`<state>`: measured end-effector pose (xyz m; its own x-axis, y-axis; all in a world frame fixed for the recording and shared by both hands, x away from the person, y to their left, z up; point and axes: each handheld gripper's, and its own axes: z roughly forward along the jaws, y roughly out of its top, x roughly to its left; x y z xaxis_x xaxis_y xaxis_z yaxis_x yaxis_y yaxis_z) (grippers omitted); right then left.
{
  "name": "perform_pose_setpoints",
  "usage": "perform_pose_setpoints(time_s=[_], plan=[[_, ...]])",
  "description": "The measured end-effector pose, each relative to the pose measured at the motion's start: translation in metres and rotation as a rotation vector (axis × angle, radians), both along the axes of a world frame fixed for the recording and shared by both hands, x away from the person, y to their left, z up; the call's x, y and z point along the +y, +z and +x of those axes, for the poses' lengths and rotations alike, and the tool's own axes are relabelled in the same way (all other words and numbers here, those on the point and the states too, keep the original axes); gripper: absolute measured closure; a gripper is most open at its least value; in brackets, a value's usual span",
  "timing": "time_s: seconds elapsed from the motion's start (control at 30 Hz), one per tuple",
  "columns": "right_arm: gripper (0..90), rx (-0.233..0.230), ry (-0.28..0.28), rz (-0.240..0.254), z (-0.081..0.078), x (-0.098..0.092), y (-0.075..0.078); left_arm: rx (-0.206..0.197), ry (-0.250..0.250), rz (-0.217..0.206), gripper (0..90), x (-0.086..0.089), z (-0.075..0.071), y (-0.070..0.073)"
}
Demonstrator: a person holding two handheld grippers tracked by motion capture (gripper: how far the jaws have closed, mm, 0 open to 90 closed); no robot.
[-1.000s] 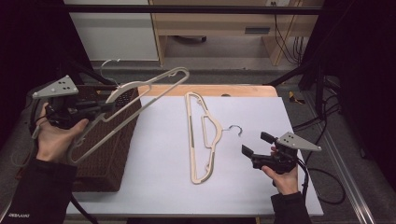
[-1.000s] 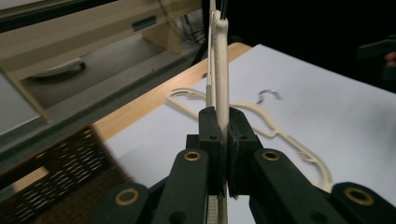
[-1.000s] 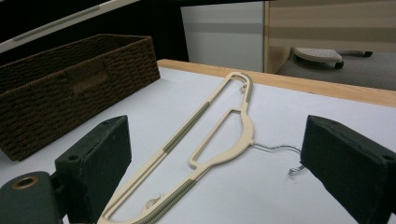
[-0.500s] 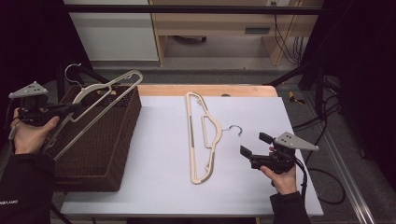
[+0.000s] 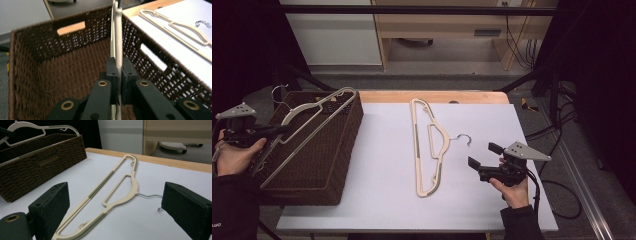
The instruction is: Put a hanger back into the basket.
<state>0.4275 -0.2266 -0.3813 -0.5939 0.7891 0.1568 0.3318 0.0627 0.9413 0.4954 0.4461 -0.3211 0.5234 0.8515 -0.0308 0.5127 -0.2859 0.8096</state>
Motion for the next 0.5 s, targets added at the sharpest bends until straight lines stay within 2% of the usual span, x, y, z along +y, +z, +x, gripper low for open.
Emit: perform_pose_setpoints(time_s=[0.03,0.13,0.2,0.3,0.5], plan=[[8.5,0.001,0.002,0.001,0.0,0.0,0.0,0.019,0.008,0.022,86.5,0.001,0.0,-0.004],[8.4,0.005,-0.001,-0.005,0.0,0.002,-0.001,0.041,0.014,0.01,86.5,0.0,0.003,-0.014],[8.3,0.006,0.001,-0.009,0.0,0.002,-0.001,0.063,0.015,0.023,86.5,-0.003,0.006,-0.02],[8.3,0.007,-0.001,-0.005,0.001,0.002,-0.002,0.095,0.046,0.05,86.4,-0.007,0.012,-0.034],[8.3,0.007,0.0,-0.003,0.001,0.003,-0.002,0.138,0.109,0.033,85.9,-0.001,0.014,-0.052]])
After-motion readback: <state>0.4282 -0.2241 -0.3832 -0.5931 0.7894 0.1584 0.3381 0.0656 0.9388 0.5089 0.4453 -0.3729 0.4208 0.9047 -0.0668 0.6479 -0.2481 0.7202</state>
